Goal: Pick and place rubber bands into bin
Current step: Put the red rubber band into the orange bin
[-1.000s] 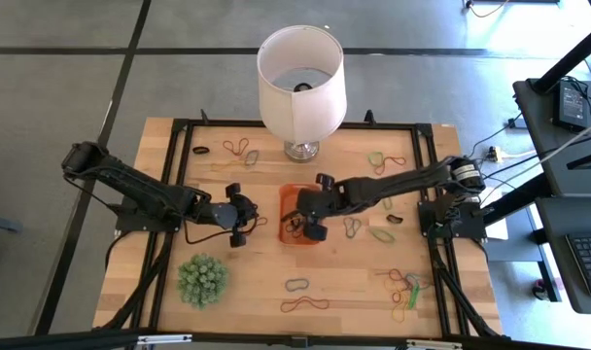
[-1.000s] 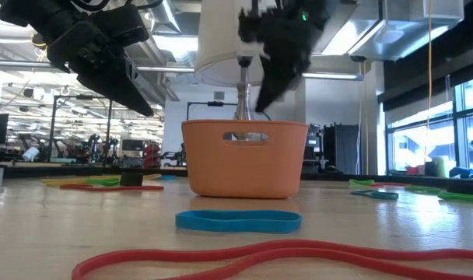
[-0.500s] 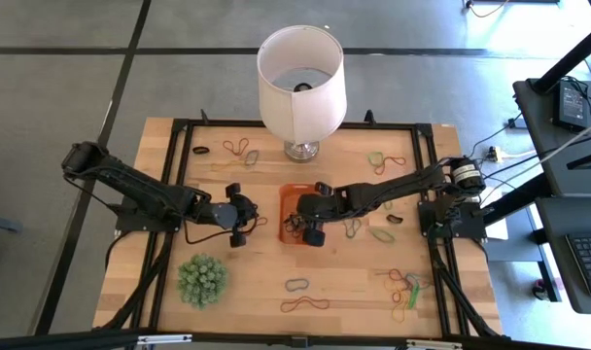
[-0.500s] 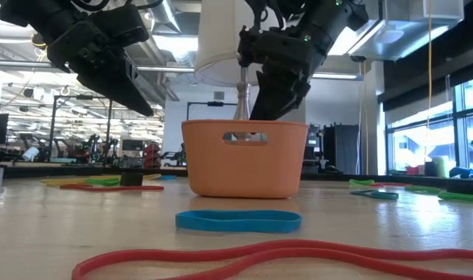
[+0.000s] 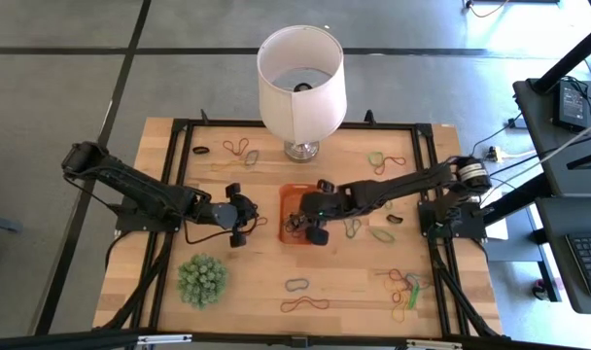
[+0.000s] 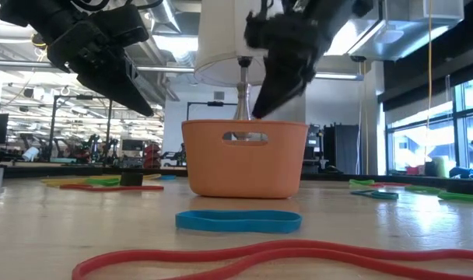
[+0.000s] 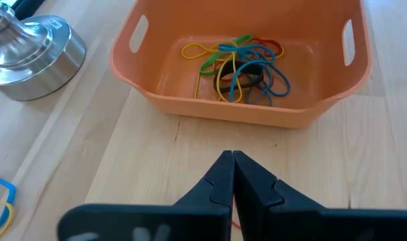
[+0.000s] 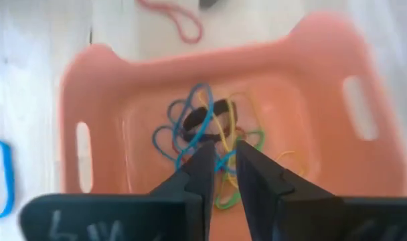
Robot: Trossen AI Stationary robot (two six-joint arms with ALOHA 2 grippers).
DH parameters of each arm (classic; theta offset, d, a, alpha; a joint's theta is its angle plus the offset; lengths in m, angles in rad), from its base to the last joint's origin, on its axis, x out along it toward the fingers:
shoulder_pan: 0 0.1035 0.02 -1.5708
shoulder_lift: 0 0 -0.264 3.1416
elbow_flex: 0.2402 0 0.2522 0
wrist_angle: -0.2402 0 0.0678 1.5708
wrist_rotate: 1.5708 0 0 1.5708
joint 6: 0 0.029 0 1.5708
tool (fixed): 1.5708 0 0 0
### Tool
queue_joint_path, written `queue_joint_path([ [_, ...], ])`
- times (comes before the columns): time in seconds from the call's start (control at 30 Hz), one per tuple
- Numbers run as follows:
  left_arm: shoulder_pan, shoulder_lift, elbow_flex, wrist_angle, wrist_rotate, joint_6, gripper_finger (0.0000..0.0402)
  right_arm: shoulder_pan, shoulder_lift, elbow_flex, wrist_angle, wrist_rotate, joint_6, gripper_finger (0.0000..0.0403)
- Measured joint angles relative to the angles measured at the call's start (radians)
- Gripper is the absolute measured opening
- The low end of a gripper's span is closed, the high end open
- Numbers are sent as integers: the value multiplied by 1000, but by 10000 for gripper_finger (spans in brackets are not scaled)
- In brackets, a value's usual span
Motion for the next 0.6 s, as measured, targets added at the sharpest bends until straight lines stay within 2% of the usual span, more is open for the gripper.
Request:
queue_joint_path([
  [0.13,0,0,0,0,3,1,2,37,-121,-53,-3,109,-23,28],
  [0.23,0,0,0,0,20,2,3,66,-260,-155,44,127,-8,6],
  [0.47,1,0,0,3,26,3,3,163,-578,-542,281,142,153,16],
  [0.6,1,0,7,-10,75,25,1,243,-669,-789,546,211,231,6],
])
